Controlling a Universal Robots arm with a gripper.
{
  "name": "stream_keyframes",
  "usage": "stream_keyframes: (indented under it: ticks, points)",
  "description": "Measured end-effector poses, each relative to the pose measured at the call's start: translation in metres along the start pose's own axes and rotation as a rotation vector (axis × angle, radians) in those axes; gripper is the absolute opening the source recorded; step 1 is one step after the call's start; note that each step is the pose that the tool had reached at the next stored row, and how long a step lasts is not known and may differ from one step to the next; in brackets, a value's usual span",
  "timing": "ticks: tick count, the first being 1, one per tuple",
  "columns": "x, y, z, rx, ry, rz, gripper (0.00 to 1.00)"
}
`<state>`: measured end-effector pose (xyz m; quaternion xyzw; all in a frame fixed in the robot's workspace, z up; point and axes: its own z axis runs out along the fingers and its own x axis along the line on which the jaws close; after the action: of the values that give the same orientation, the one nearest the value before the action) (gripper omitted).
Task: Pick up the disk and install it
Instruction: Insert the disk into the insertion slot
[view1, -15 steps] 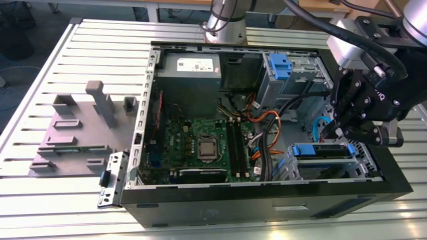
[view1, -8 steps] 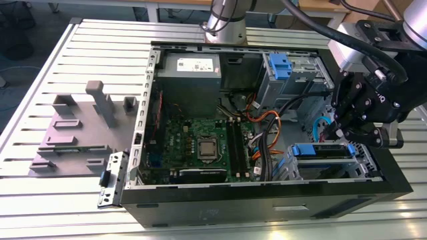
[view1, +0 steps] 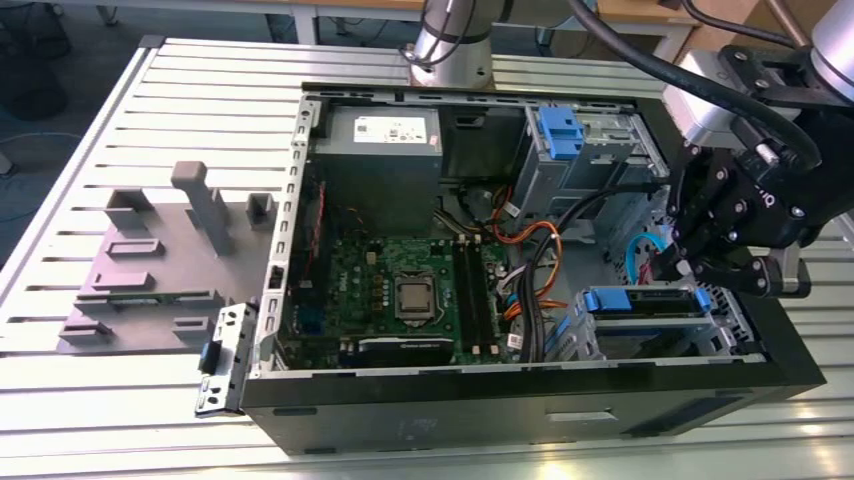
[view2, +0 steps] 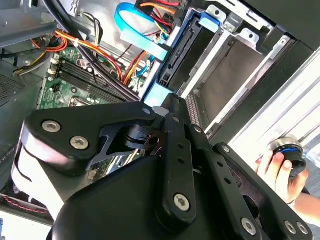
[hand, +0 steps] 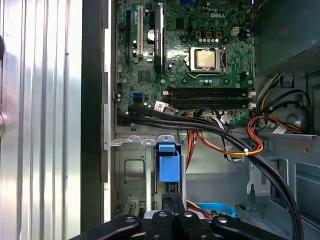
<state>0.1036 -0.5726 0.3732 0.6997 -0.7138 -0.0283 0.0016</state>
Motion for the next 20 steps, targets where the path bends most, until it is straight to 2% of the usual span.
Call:
stream_keyframes:
  ticks: [20]
  points:
    - [-0.0011,-0.0148,0.0016,-0.0001,-0.0002,0.0,0.11]
